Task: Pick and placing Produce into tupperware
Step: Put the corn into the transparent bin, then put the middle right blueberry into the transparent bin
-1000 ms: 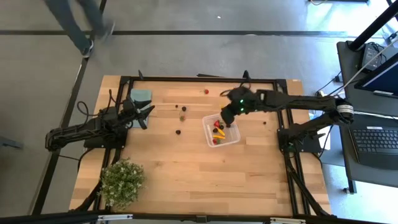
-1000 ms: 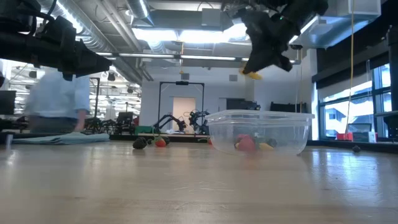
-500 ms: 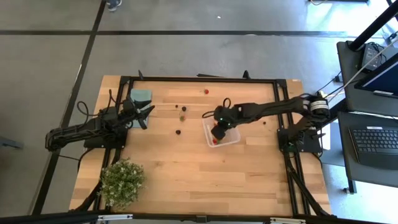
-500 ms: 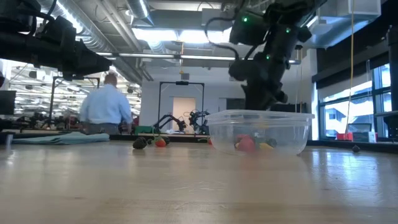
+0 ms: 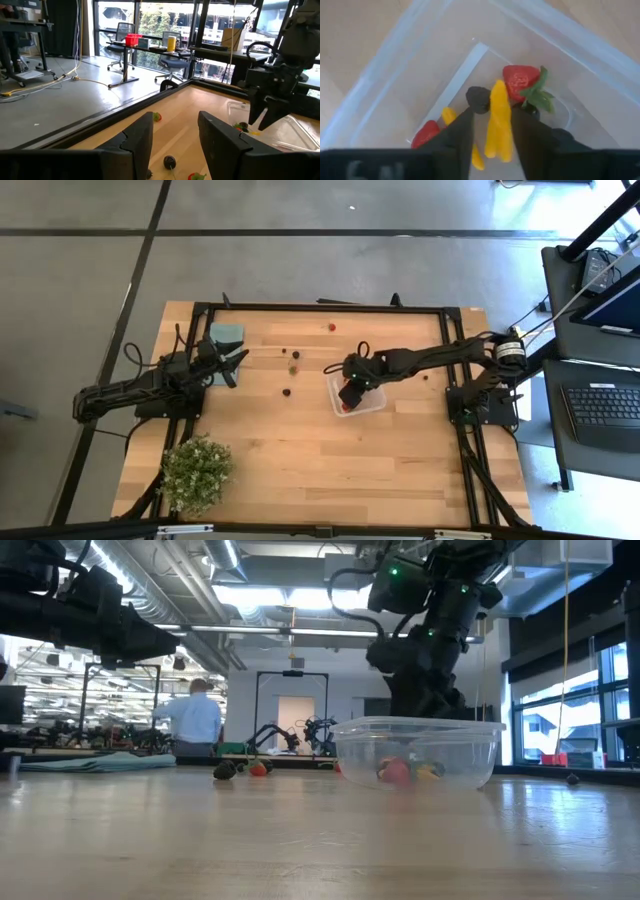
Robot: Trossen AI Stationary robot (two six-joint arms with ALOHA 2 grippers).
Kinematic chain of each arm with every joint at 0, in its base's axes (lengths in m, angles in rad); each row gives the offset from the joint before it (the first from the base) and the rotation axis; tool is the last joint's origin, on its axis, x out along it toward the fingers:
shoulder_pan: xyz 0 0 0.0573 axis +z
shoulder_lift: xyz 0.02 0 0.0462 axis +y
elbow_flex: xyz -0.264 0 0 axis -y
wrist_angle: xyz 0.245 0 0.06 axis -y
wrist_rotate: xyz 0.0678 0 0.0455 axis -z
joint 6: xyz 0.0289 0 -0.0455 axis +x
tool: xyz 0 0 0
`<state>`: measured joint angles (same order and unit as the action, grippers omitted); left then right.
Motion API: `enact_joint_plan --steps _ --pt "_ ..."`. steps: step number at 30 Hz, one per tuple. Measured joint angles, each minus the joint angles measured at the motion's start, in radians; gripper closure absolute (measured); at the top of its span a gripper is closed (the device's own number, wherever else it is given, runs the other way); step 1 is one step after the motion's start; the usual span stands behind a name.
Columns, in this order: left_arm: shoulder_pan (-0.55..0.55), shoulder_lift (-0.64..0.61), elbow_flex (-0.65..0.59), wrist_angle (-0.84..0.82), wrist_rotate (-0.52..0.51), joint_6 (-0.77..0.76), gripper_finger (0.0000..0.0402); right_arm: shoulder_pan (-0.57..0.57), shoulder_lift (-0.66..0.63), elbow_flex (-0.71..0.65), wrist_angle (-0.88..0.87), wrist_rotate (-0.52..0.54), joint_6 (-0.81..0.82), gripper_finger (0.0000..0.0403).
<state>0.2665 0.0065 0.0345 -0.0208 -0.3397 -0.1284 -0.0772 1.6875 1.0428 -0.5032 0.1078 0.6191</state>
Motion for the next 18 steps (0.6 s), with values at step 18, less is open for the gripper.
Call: enact_joint_plan --steps 18 --pt "0.000 0.000 0.000 0.000 0.000 0.004 0.0253 0.027 -0.348 0.000 -0.065 0.315 0.037 0.0133"
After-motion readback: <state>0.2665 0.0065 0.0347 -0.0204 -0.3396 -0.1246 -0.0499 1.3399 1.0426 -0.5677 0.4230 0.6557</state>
